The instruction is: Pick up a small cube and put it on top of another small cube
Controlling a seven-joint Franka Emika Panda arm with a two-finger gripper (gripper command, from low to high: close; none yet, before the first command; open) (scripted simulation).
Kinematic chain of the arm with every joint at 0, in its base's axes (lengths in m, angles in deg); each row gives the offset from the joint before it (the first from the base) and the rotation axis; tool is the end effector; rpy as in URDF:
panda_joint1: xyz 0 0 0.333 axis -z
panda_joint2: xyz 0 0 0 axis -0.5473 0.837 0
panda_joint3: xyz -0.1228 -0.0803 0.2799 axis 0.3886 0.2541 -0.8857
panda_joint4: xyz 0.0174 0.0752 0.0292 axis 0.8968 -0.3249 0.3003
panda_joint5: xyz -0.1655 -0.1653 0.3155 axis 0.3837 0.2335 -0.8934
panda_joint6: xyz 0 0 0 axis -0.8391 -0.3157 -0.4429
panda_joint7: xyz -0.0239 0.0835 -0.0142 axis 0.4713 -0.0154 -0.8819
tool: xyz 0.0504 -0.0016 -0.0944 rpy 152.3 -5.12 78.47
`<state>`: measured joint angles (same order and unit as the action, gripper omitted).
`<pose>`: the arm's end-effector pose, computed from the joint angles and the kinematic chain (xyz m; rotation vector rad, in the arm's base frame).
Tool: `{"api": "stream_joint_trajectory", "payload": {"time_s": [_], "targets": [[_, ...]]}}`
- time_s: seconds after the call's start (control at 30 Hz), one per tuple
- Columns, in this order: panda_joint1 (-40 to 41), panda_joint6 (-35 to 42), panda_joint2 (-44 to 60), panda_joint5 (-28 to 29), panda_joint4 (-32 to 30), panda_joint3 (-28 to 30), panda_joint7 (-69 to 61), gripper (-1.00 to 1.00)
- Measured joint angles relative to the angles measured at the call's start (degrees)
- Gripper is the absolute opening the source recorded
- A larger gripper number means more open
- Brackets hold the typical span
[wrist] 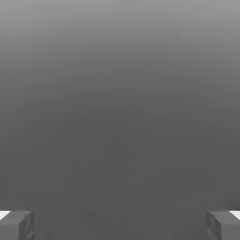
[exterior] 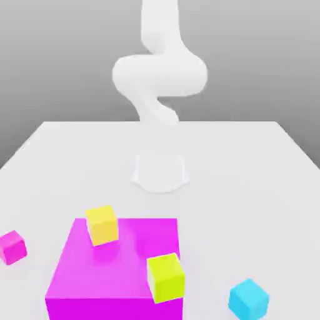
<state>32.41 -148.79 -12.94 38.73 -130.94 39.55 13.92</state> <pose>0.3800 0.0117 0.6776 -2.5144 0.9972 -0.9614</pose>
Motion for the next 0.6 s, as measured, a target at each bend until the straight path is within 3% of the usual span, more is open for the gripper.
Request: {"api": "stream_joint_trajectory", "payload": {"time_s": [0.6], "targets": [[-5.89,-13.39,37.74,2.89,-3.29,-5.72,-6.15,0.00]]}}
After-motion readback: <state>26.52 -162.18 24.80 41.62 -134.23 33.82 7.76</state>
